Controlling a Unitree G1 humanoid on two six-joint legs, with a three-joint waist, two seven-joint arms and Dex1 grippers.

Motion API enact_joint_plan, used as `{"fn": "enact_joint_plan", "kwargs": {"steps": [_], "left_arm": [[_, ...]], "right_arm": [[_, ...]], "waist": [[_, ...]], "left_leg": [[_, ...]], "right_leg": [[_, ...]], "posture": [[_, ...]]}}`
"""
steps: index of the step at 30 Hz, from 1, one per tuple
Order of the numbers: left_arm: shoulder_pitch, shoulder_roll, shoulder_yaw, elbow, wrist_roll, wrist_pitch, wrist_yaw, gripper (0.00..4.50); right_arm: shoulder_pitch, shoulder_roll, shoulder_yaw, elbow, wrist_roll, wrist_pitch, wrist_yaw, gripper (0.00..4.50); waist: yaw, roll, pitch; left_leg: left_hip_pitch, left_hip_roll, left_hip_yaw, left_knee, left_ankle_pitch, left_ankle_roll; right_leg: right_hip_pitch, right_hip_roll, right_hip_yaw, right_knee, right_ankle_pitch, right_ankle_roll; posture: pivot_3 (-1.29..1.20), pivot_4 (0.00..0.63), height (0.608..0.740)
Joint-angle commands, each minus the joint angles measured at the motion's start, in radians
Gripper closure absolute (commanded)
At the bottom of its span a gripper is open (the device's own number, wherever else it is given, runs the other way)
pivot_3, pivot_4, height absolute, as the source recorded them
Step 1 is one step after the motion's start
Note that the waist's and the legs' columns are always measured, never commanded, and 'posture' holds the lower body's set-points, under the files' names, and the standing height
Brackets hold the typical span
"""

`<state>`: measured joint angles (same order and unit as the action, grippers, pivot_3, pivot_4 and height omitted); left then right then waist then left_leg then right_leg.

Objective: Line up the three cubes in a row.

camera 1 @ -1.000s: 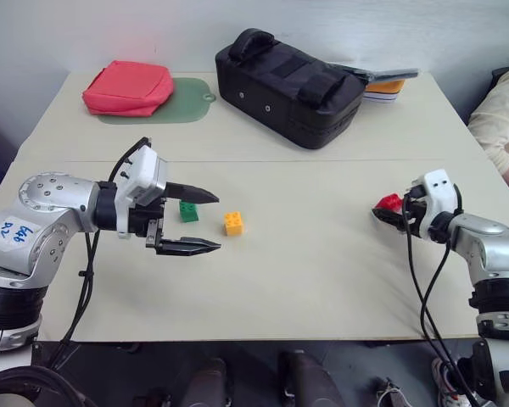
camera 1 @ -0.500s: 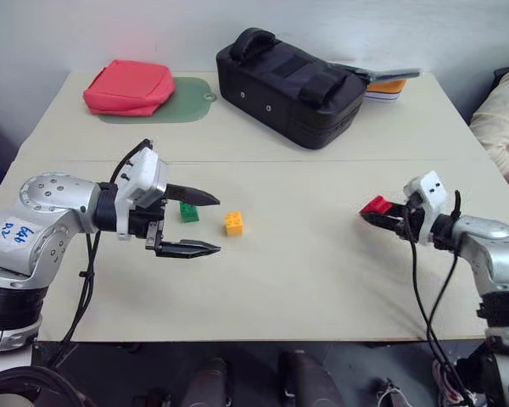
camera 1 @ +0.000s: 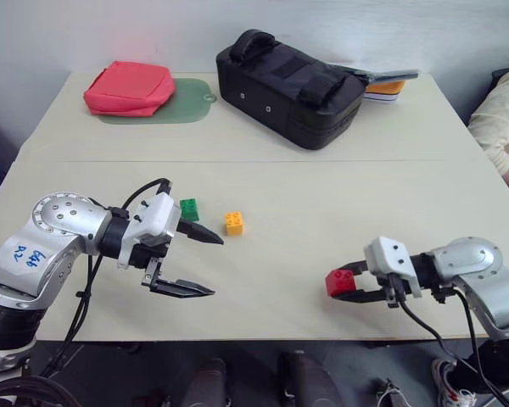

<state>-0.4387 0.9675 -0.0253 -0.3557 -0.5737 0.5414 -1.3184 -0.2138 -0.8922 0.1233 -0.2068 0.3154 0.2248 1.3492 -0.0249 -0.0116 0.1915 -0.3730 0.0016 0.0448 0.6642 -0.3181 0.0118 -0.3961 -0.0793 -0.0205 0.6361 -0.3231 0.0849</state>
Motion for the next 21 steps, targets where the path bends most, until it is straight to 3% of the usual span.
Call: {"fn": "enact_joint_plan", "kwargs": {"steps": [1,9,18,21], "left_arm": [[-0.002,0.014,0.013,-0.040,-0.002,-0.009,-0.004,0.00],[0.003,0.005,0.017,-0.050,-0.006,-0.001,0.014,0.00],[0.029,0.005,0.033,-0.032,0.004,-0.013,0.034,0.00],[0.055,0.008,0.059,-0.023,0.002,-0.007,0.055,0.00]], "right_arm": [[0.001,0.022,0.030,-0.006,-0.027,-0.031,-0.015,2.99],[-0.016,0.071,0.069,0.067,-0.078,-0.071,-0.047,2.99],[-0.001,0.034,0.033,0.050,-0.065,-0.103,-0.003,0.11],[0.014,-0.003,-0.035,0.007,-0.006,-0.071,0.008,0.02]], "waist": [[0.000,0.000,0.000],[0.000,0.000,0.000],[0.000,0.000,0.000],[0.000,0.000,0.000]], "left_leg": [[0.000,0.000,0.000,0.000,0.000,0.000],[0.000,0.000,0.000,0.000,0.000,0.000],[0.001,0.000,0.000,0.001,0.000,0.000],[0.001,0.000,0.000,0.001,0.000,0.000]], "right_leg": [[0.000,0.000,0.000,0.000,0.000,0.000],[0.000,0.000,0.000,0.001,0.000,0.000],[0.000,0.000,0.000,0.001,0.000,0.000],[0.000,0.000,0.000,0.001,0.000,0.000]], "posture": [[0.00,0.150,0.740],[0.00,0.150,0.740],[0.00,0.150,0.740],[0.00,0.150,0.740]]}}
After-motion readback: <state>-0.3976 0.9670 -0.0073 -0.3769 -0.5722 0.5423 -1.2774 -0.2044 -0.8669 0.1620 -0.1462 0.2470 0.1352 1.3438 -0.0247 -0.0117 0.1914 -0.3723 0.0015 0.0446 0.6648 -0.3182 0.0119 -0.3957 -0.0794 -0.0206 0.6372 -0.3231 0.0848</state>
